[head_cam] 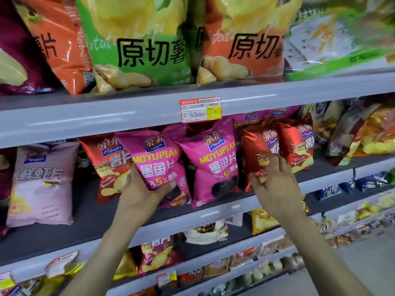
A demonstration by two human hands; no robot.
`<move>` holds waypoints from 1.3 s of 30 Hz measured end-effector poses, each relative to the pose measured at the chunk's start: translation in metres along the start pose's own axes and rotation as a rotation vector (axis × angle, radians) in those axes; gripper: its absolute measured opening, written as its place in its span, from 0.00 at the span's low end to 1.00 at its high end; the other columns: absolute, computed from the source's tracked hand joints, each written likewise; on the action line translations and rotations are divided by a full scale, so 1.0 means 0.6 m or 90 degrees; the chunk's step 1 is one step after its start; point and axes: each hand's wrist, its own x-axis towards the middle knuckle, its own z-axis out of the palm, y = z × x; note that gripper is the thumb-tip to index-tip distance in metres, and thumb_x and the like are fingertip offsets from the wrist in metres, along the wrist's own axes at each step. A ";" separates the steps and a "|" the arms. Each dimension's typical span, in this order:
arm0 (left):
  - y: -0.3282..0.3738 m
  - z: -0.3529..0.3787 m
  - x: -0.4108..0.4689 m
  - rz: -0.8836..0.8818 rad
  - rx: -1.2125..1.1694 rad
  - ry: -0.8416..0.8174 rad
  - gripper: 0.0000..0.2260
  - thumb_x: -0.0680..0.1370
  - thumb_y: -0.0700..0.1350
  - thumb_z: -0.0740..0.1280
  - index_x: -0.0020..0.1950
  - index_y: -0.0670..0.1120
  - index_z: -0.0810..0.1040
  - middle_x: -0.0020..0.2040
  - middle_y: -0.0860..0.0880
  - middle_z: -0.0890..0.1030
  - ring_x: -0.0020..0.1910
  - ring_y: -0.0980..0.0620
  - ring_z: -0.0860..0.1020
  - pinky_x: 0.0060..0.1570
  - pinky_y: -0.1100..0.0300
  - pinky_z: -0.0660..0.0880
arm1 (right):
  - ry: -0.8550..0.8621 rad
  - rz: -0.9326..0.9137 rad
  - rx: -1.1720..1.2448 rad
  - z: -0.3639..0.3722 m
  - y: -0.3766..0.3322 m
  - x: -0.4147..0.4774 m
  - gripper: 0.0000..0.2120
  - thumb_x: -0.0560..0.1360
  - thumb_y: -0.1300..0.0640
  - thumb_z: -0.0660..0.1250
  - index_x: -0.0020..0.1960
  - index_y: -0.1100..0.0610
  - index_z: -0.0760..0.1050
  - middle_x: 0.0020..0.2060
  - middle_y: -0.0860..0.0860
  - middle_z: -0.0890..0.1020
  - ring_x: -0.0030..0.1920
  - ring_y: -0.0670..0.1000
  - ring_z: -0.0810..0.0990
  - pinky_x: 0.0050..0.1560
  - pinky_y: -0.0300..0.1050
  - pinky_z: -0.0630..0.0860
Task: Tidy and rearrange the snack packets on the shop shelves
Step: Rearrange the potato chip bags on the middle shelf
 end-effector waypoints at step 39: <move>-0.063 -0.142 -0.054 -0.031 -0.270 0.077 0.33 0.66 0.46 0.83 0.68 0.50 0.75 0.57 0.51 0.87 0.54 0.51 0.86 0.51 0.50 0.80 | 0.058 0.104 0.540 -0.069 -0.054 -0.080 0.43 0.69 0.48 0.80 0.77 0.37 0.62 0.69 0.39 0.76 0.69 0.42 0.76 0.70 0.56 0.75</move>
